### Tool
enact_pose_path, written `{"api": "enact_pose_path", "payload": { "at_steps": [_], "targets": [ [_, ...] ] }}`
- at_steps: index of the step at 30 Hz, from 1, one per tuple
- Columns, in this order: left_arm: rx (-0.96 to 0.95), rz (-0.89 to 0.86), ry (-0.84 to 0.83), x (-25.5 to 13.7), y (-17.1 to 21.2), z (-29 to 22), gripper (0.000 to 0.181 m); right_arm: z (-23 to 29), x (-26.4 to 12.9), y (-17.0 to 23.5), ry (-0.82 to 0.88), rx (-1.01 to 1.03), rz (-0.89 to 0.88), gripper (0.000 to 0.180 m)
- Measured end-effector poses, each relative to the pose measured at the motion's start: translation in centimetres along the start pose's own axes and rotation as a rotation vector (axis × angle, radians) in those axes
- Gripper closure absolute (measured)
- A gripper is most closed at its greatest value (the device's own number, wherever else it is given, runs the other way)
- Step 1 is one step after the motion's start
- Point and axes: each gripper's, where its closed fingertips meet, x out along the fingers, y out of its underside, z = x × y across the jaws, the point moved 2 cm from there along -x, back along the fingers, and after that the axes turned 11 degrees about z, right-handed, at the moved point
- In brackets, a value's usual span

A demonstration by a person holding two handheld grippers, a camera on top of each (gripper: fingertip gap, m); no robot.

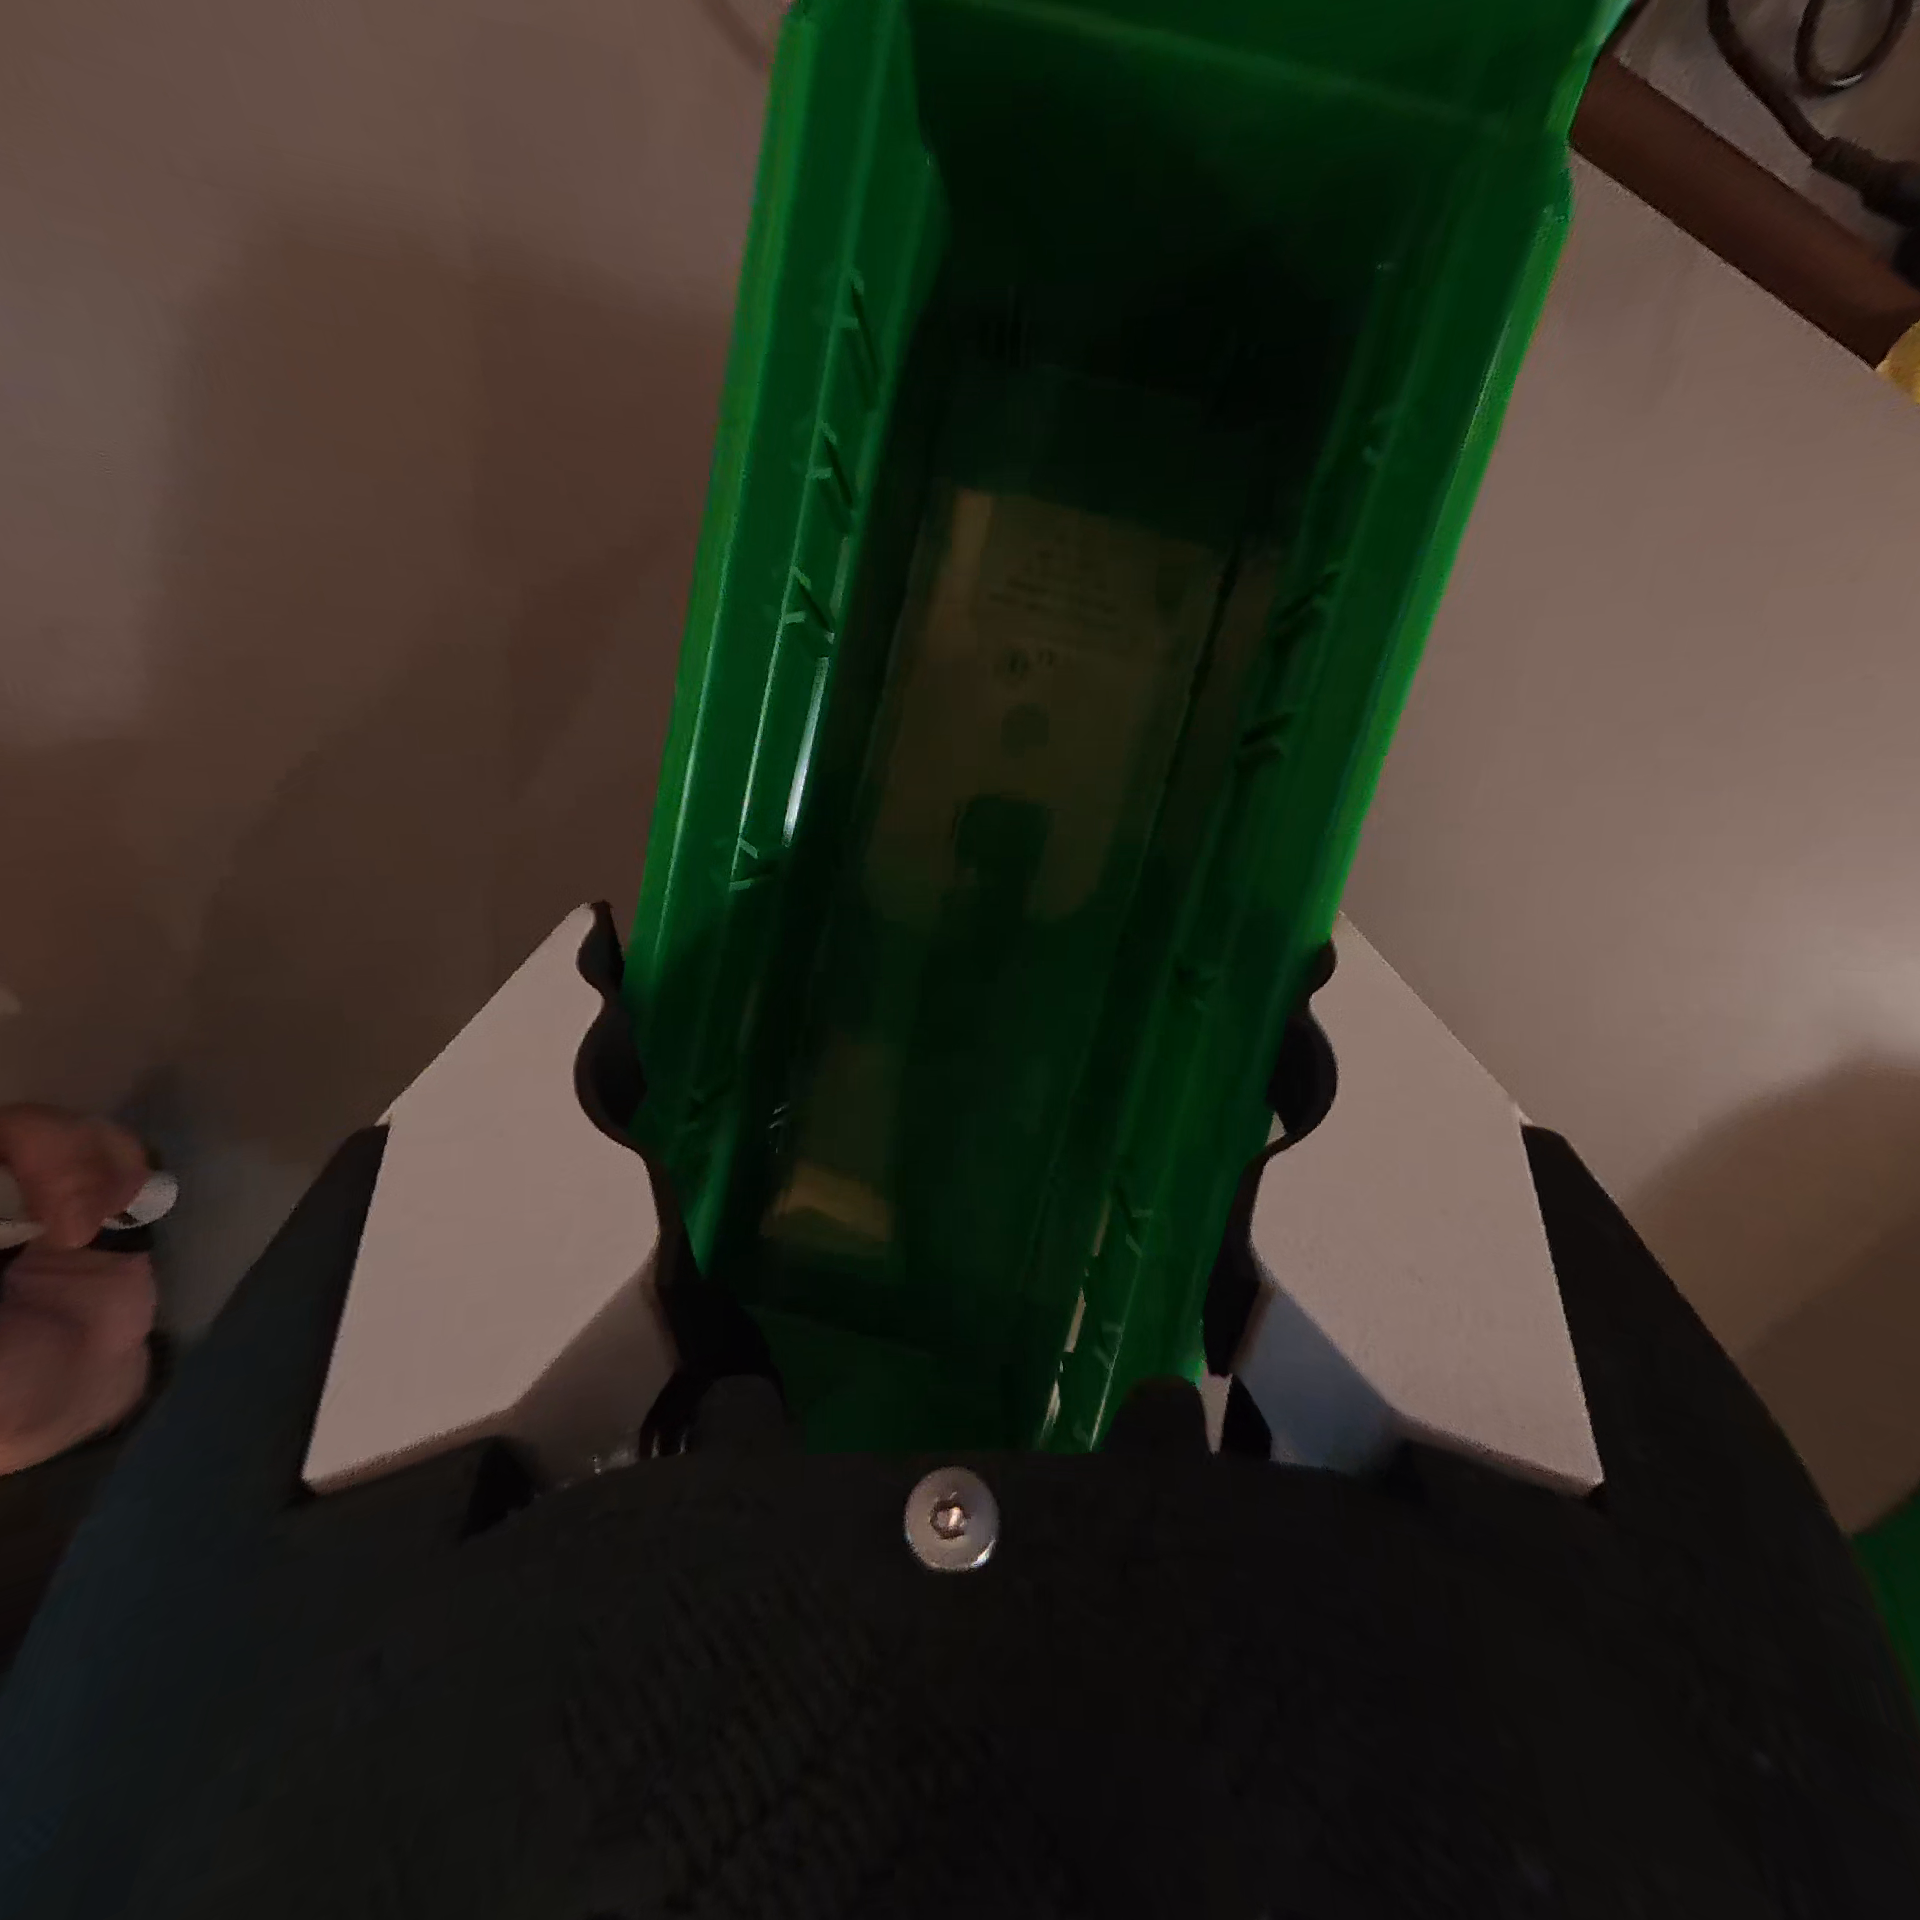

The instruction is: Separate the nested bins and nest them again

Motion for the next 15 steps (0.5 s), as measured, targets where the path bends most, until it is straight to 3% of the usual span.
{"api": "enact_pose_path", "payload": {
  "at_steps": [4, 9, 13, 15],
  "targets": [
    [-0.007, 0.000, 0.004, 0.0, 0.0, 0.0, 0.121, 0.9, -1.0, -0.2, -0.089, -0.038, -0.071, 0.049],
    [0.006, 0.010, -0.018, 0.0, 0.1, 0.3, 0.121, -0.6, -7.9, 0.3, -0.131, -0.156, -0.270, 0.040],
    [0.017, 0.010, -0.029, 0.1, 0.1, 0.3, 0.121, -11.0, -13.4, 3.0, 0.162, -0.114, -0.400, 0.038],
    [0.020, 0.009, -0.032, 0.1, 0.1, 0.3, 0.121, -18.0, -14.4, 5.9, 0.319, -0.008, -0.371, 0.034]
  ]
}}
